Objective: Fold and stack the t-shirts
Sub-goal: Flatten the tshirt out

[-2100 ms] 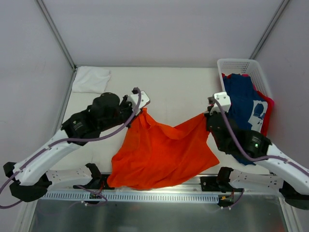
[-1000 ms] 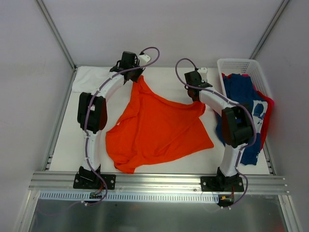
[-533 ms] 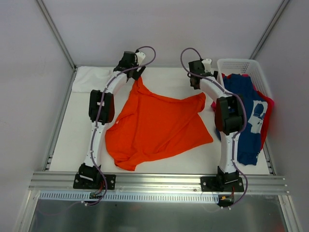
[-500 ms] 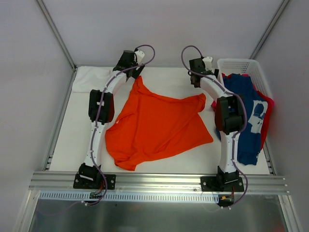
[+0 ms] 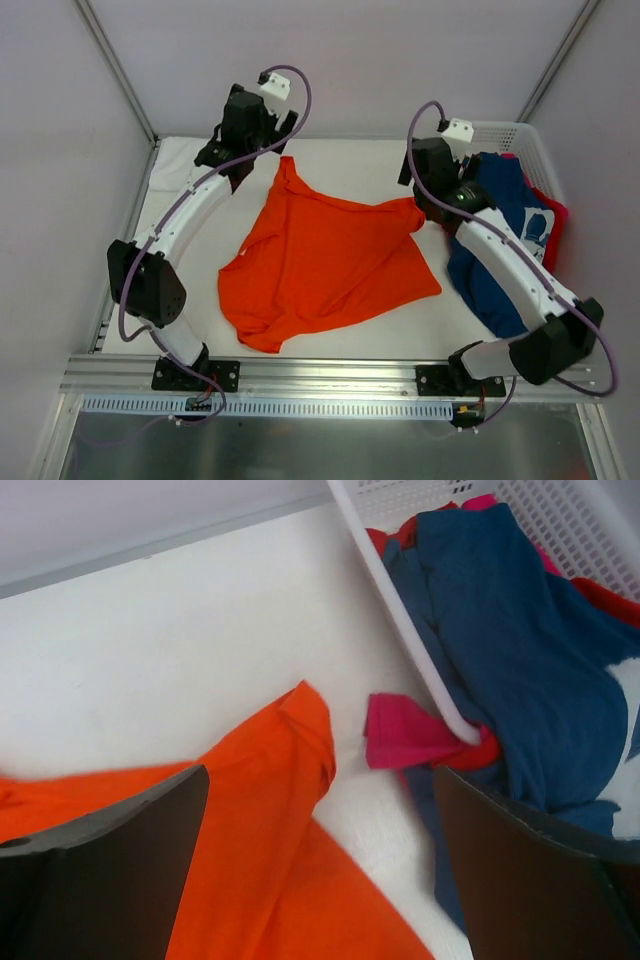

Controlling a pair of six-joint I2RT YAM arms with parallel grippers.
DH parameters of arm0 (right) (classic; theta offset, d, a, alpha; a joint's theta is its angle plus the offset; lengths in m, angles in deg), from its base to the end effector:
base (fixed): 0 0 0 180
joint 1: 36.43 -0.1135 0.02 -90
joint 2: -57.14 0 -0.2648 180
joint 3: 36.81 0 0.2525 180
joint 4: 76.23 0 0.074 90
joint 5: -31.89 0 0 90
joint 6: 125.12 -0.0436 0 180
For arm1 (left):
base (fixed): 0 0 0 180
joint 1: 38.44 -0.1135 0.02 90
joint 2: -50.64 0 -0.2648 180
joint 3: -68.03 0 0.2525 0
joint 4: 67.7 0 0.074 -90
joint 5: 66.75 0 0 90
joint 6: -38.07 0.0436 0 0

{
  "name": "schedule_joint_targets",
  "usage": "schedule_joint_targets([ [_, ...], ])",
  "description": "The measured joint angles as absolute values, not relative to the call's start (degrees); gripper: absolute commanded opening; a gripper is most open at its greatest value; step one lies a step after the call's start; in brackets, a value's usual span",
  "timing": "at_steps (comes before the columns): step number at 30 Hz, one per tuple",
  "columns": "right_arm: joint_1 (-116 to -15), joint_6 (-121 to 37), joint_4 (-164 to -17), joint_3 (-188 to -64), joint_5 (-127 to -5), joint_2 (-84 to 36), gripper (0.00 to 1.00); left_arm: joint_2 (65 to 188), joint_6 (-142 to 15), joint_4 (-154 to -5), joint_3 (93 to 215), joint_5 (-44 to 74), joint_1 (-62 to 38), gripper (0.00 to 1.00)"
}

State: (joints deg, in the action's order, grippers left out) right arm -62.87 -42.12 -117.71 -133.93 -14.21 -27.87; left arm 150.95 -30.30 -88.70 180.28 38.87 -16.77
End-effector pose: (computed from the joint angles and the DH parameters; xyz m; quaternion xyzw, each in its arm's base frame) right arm 0.3141 0.1224 0.3786 0.0508 0.8210 -0.1744 0.5412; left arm 0.4030 -0.1475 0.4080 0.1961 0.7331 0.1032 0.6431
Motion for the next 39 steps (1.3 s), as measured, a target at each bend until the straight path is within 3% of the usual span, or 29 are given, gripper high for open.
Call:
schedule_joint_targets([
  [3,-66.61,-44.83,-117.93,-126.43,-14.60,-17.88,1.00,146.78,-34.23,-87.91,171.32,38.93,-15.96,0.95],
  [6,-68.99,-47.85,-119.87,-118.96,-15.06,-10.28,1.00,150.71,-37.55,-89.03,164.28,40.99,-15.24,0.94],
  [12,-72.44,-53.07,-125.58,-109.97,-15.54,-1.58,0.99,166.25,-41.66,-94.25,160.94,45.47,-10.21,0.93],
  [19,-73.40,-56.33,-131.59,-106.48,-14.10,9.79,0.99,165.51,-45.60,-94.53,161.11,46.13,-8.53,0.92],
  [39,-73.45,-59.08,-136.96,-106.13,-12.90,12.43,0.99,169.03,-46.56,-95.23,164.26,54.15,-8.55,0.87],
])
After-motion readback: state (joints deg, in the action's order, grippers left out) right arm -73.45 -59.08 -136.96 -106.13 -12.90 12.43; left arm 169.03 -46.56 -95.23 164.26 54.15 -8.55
